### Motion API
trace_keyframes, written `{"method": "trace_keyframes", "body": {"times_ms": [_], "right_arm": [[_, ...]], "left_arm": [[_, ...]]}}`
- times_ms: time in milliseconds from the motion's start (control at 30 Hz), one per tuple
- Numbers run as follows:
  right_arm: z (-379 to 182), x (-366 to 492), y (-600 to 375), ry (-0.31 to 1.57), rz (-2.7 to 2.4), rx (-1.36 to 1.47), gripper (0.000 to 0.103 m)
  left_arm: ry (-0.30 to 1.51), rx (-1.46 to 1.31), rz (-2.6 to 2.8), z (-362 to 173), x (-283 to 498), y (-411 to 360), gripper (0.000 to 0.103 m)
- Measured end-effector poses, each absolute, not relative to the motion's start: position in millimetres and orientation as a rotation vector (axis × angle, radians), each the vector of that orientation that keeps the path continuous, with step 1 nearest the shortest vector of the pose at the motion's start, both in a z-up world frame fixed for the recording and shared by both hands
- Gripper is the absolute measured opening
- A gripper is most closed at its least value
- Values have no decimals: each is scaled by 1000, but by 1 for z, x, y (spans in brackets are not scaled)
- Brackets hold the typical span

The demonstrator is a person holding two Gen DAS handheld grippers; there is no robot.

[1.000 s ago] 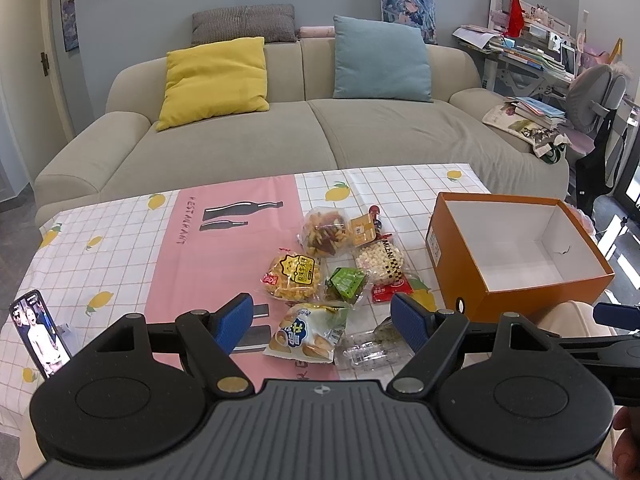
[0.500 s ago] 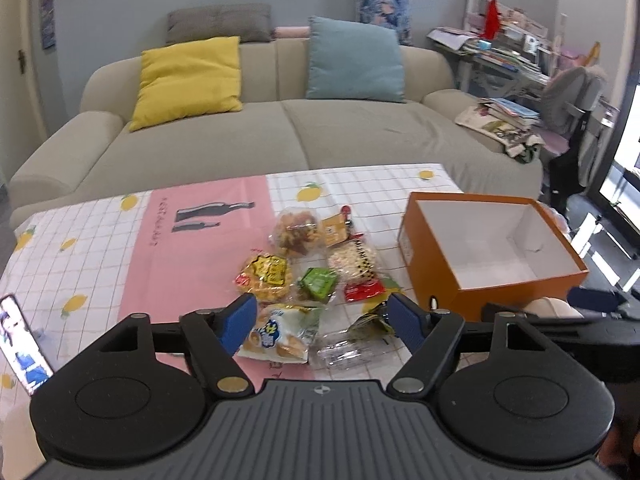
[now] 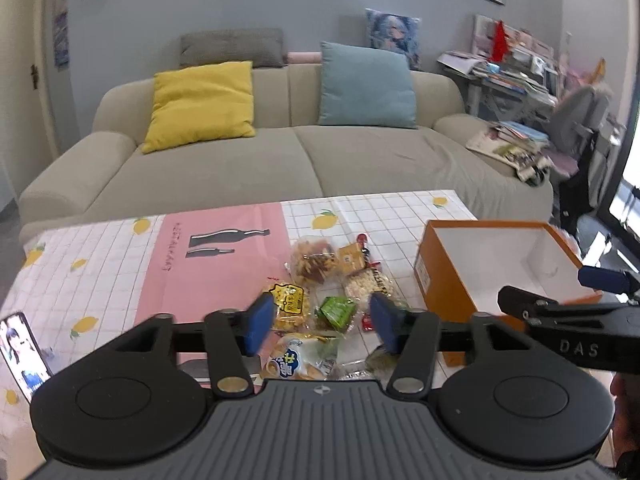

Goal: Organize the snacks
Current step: 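Grasp the potato-chip bag with the left tool while the right tool grasps the dark sauce packet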

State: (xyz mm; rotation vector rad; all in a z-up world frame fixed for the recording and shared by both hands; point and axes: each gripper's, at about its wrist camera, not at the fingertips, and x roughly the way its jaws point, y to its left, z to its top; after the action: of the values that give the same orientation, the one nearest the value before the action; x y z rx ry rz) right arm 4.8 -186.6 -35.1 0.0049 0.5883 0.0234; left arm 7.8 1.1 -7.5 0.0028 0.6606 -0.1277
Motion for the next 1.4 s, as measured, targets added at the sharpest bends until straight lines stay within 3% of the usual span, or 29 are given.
{"method": "trace_keyframes", "body": {"times_ms": [33,333,633,967,1033,1400], "right_arm": [[-36,8,-185,583,34,1,100],[-52,46,-153,596,117,-71,99],[-78,100,-126,695,199,-76,68],[-127,128,-106,838,261,-82,57],[-138,128,-104,859,245,-101,50],[-176,123,-124,983,211,-73,48]], "left_arm": [[677,-17,-128,-9,13,5,88],[786,-49,-117,-33,48,30,88],[853,-73,-184,-55,82,58,88],[1011,-140,-191,-103,104,68,88],[1040,-160,-221,-112,108,67,88],[1129,-20,-286,-157,133,30,89]]}}
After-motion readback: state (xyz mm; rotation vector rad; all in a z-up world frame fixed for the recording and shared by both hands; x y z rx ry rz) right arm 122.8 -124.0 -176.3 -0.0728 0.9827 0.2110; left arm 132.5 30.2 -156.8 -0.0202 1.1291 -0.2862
